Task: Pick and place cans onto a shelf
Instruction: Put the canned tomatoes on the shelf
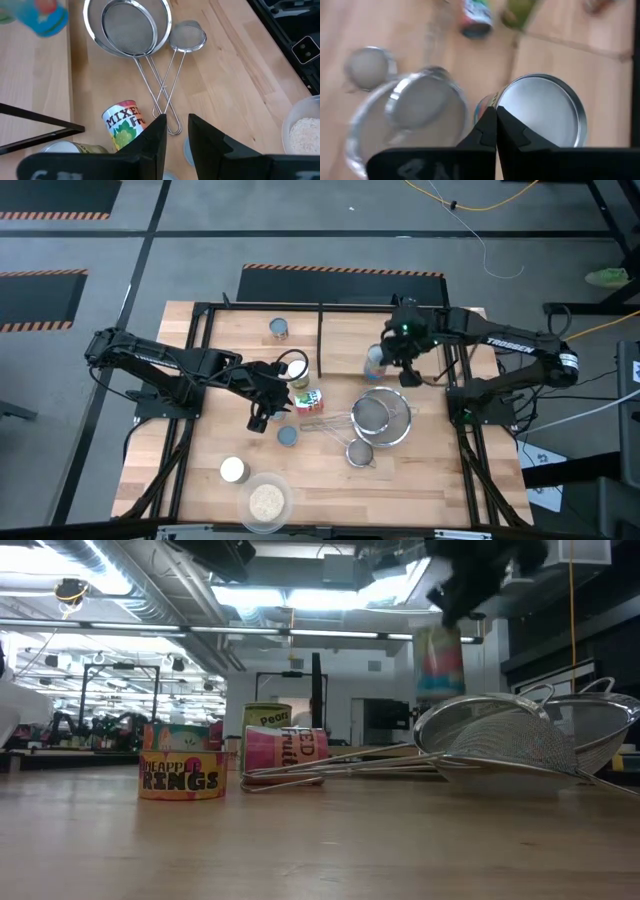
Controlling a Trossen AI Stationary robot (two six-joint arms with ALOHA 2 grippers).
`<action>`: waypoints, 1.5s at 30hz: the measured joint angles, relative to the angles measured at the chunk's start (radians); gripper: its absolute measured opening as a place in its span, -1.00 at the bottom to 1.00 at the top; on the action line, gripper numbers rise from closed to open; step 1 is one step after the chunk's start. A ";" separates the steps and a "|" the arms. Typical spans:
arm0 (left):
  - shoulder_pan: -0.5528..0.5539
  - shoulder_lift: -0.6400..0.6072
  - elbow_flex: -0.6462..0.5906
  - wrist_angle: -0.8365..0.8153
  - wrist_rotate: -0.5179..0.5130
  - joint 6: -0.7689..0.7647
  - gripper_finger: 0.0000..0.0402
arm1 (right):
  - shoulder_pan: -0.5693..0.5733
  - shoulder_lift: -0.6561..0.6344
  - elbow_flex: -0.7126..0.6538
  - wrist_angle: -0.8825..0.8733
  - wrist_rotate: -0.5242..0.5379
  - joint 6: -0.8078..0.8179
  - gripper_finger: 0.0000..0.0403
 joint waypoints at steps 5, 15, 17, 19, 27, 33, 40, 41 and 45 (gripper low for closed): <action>0.000 0.000 0.000 0.012 0.000 0.004 -0.64 | -0.156 0.014 -0.070 0.046 0.016 -0.105 -1.00; 0.000 0.000 0.000 0.012 0.000 0.005 -0.64 | -0.339 0.017 -0.133 0.166 0.014 -0.305 -1.00; 0.000 0.000 0.000 0.012 0.000 0.005 -0.64 | -0.366 0.017 -0.145 0.165 0.013 -0.318 -1.00; 0.000 0.000 0.000 0.012 0.000 0.005 -0.64 | -0.388 0.017 -0.156 0.168 0.013 -0.339 -1.00; 0.000 0.000 0.000 0.012 0.000 0.006 -0.64 | -0.454 0.037 -0.161 0.187 0.005 -0.347 -1.00; 0.000 0.000 0.000 0.012 0.000 0.004 -0.64 | -0.466 0.096 -0.161 0.189 0.001 -0.341 -1.00; 0.000 0.000 0.000 0.012 0.000 0.003 -0.64 | -0.466 0.112 -0.159 0.201 -0.001 -0.342 -1.00; 0.000 0.000 0.000 0.012 0.000 0.003 -0.64 | -0.466 0.112 -0.159 0.201 -0.001 -0.342 -0.99; 0.000 0.000 0.000 0.012 0.000 -0.001 -0.64 | -0.466 0.113 -0.159 0.200 0.001 -0.341 -0.93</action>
